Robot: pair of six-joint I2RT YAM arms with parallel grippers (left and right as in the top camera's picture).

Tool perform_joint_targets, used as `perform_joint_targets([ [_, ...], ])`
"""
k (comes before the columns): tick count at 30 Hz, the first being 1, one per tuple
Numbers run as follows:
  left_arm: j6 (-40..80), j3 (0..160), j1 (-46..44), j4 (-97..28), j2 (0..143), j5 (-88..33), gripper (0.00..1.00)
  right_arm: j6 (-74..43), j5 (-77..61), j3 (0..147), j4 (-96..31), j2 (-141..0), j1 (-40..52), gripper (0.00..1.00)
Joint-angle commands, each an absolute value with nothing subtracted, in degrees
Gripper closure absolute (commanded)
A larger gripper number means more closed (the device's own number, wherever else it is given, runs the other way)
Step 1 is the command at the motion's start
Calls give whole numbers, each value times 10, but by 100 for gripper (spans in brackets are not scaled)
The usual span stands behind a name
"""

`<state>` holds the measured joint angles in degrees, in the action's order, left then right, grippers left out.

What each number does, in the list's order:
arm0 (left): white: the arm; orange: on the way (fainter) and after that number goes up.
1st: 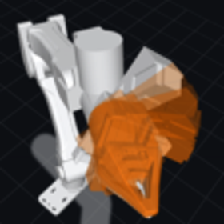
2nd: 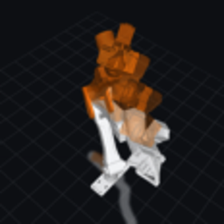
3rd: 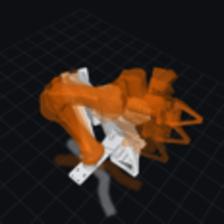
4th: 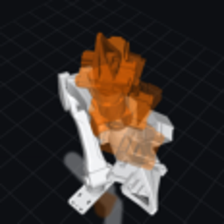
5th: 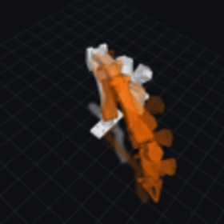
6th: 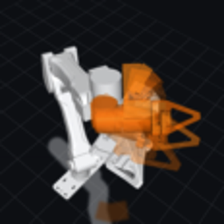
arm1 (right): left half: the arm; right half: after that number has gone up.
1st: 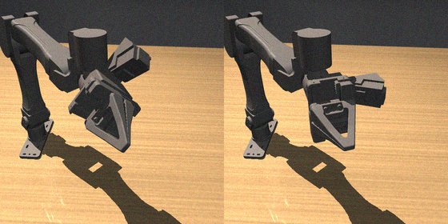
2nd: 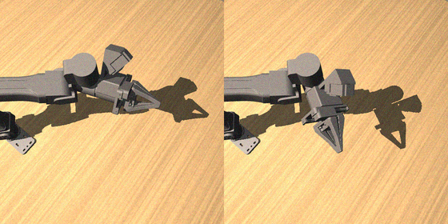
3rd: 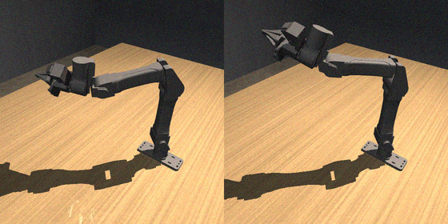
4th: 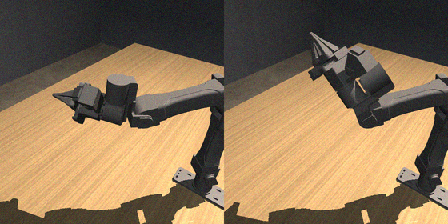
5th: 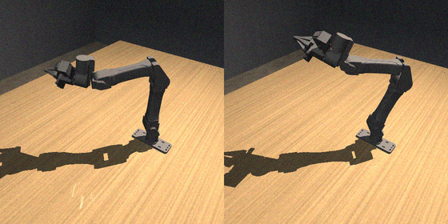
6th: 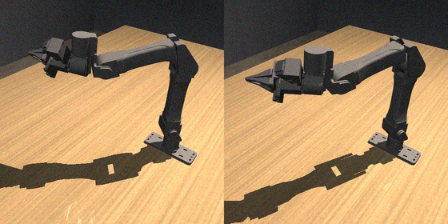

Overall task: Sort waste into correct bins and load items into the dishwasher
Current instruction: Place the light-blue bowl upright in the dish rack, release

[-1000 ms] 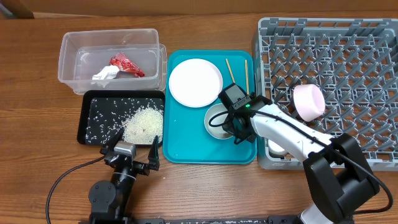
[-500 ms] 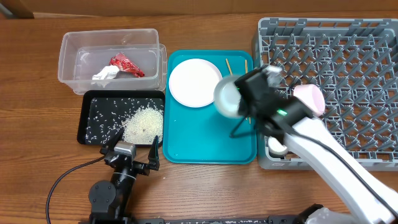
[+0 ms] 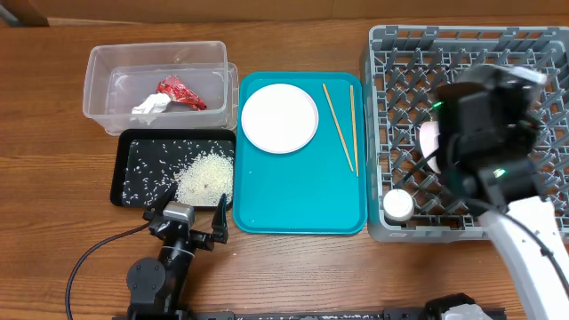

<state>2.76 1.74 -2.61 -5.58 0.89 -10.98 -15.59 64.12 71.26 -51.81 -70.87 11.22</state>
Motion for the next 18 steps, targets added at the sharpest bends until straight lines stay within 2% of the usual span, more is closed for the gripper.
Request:
perform_joint_targets([
  [1,19,12,-23,-53,3,-116,0,-133,679,722,-510,-731,43,96],
  [10,19,12,-23,-53,3,-116,0,-100,679,721,-474,-818,-55,96],
  [18,19,12,-23,-53,3,-116,0,-69,742,721,-455,-913,-86,96],
])
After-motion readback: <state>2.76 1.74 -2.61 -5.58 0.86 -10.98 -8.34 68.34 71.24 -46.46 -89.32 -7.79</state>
